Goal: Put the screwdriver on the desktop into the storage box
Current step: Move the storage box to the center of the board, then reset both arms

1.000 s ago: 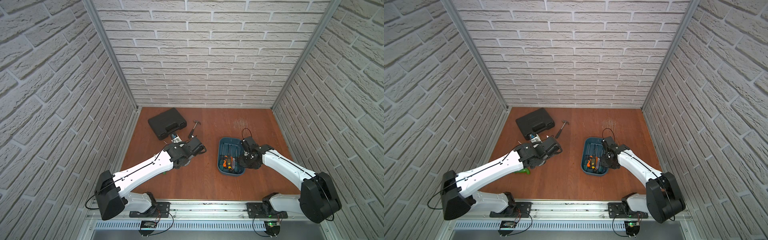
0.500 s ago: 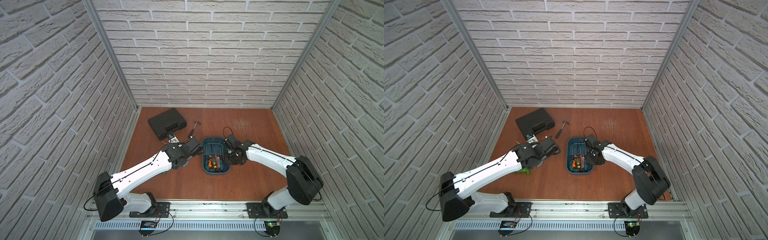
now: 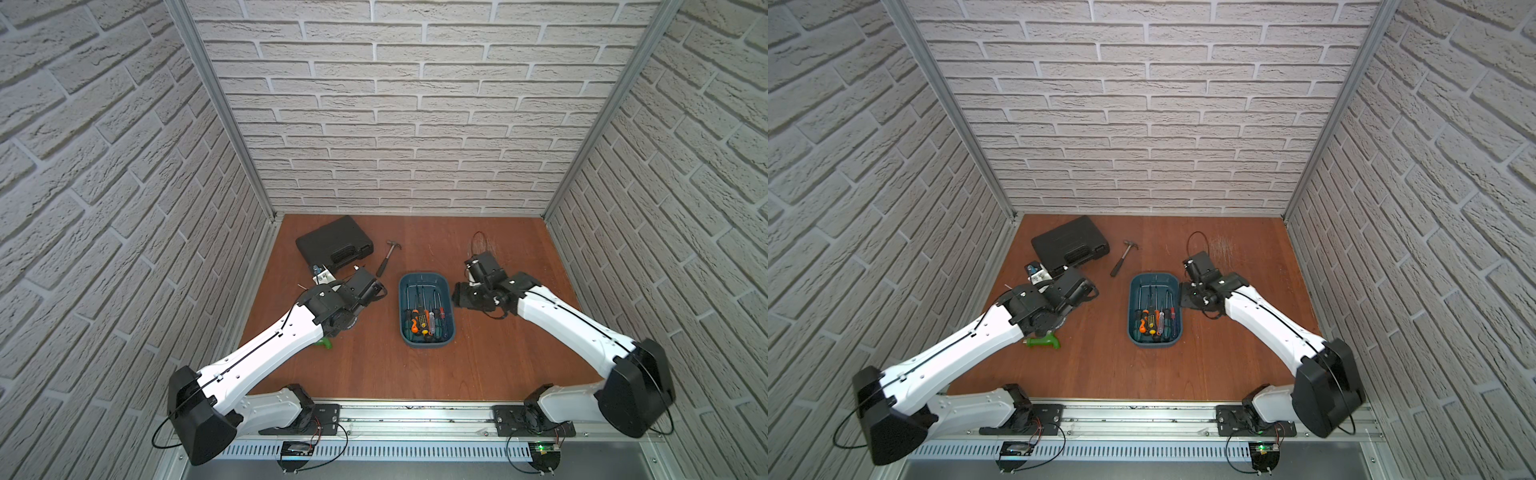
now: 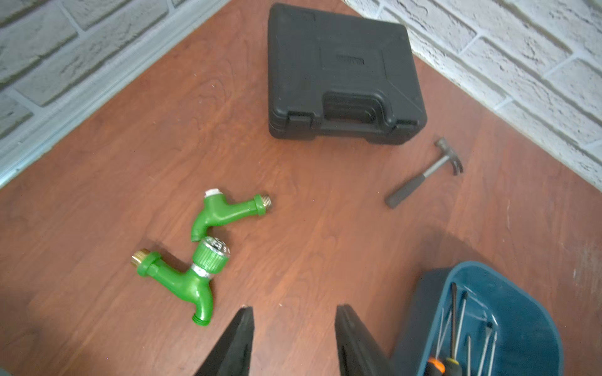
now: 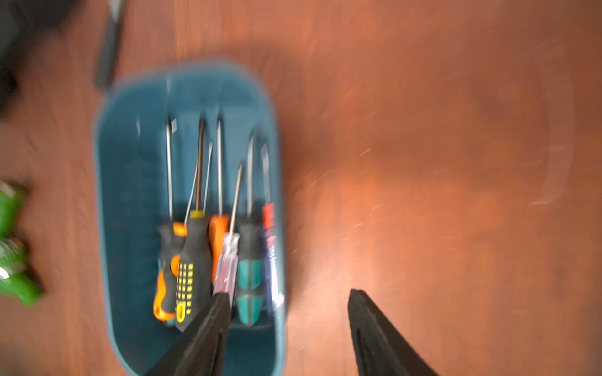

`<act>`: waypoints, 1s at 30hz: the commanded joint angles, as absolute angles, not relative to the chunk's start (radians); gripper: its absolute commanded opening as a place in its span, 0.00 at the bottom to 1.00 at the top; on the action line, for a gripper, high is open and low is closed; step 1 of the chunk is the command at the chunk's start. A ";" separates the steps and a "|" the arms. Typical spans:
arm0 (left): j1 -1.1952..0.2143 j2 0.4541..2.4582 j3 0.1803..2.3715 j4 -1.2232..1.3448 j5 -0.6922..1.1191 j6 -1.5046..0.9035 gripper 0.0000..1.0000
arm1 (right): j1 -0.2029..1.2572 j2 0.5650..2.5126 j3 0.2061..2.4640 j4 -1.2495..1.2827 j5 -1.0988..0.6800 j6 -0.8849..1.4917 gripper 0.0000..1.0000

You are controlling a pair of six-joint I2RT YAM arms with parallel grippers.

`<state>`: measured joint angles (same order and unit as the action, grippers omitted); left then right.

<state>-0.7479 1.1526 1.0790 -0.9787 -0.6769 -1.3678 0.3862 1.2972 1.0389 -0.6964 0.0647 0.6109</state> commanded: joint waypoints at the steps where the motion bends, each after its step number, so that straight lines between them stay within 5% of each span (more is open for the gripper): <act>1: -0.633 1.097 1.020 -0.772 -0.720 -1.032 0.48 | 0.210 1.138 1.005 -0.696 0.123 0.533 0.64; 6: -0.303 1.113 0.934 -0.457 -0.572 -0.638 0.51 | 0.040 1.081 0.961 -0.561 0.283 0.483 0.65; 9: -0.199 1.155 0.863 -0.272 -0.671 -0.458 0.57 | 0.014 1.073 0.796 -0.259 0.380 0.419 0.66; 14: -0.116 1.203 0.649 0.219 -0.526 -0.044 0.87 | 0.012 1.241 0.610 0.197 0.362 0.226 0.66; 25: -0.005 1.503 0.420 0.792 -0.197 0.029 0.95 | 0.045 1.537 0.361 0.935 0.224 -0.017 0.67; 30: 0.038 1.536 0.388 0.846 -0.087 0.005 0.98 | 0.040 1.518 0.388 0.846 0.222 -0.004 0.92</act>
